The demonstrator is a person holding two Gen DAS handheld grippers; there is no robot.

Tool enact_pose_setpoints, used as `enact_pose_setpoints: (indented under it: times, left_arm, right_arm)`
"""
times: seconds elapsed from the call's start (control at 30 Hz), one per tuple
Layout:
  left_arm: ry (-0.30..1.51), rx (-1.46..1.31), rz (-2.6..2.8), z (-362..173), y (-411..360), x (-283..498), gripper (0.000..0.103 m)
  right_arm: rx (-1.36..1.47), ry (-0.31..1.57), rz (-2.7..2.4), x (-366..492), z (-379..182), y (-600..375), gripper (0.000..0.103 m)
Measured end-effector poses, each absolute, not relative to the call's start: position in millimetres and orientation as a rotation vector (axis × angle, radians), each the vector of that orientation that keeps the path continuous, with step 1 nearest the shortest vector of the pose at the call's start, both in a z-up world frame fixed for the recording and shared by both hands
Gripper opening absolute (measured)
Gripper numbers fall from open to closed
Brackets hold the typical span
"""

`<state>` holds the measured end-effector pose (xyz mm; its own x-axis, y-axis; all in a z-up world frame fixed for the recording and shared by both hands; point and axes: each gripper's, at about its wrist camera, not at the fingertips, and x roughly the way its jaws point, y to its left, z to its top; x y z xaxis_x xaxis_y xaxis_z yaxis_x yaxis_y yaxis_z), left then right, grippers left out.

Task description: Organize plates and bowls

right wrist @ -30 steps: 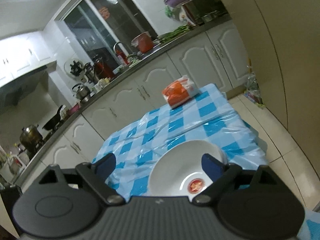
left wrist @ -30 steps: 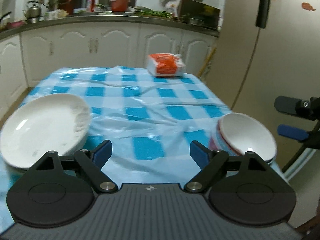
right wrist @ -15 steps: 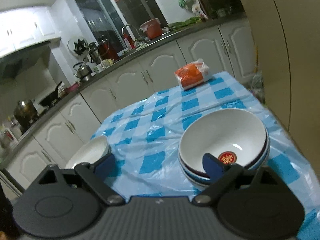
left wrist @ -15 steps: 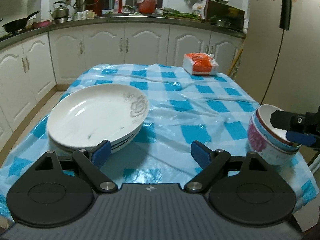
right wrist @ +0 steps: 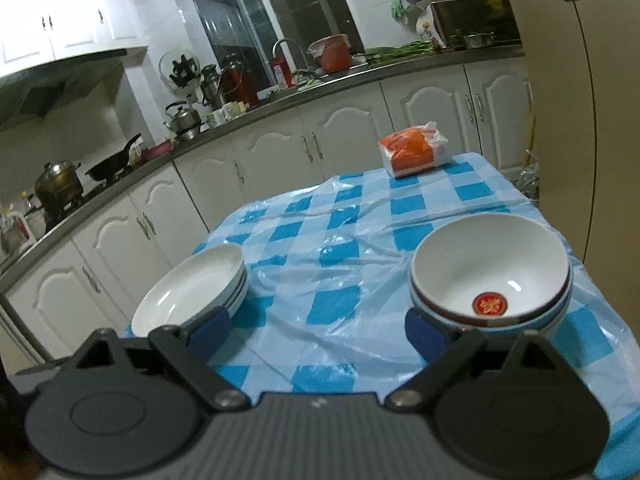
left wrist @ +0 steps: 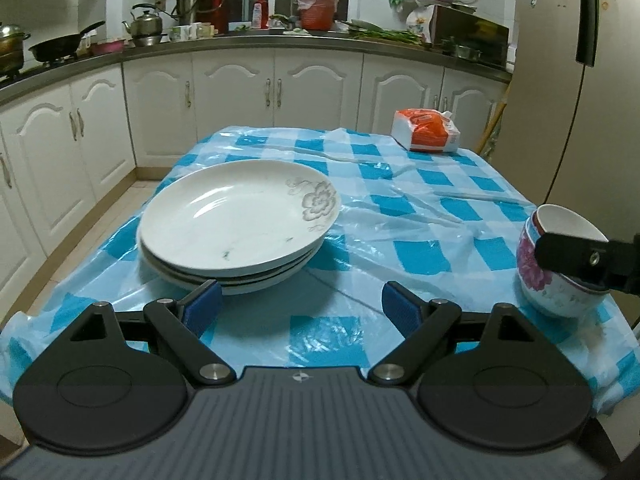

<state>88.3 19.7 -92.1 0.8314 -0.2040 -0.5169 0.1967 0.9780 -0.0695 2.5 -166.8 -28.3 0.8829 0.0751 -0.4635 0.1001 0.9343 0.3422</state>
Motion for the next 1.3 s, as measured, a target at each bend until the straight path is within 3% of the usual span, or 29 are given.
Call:
enact_pose_setpoints:
  times: [1.3]
  left_arm:
    - [0.573, -0.037, -0.152, -102, 31, 79, 0.103]
  right_arm:
    - [0.257, 0.504, -0.012, 2, -43, -132, 0.094]
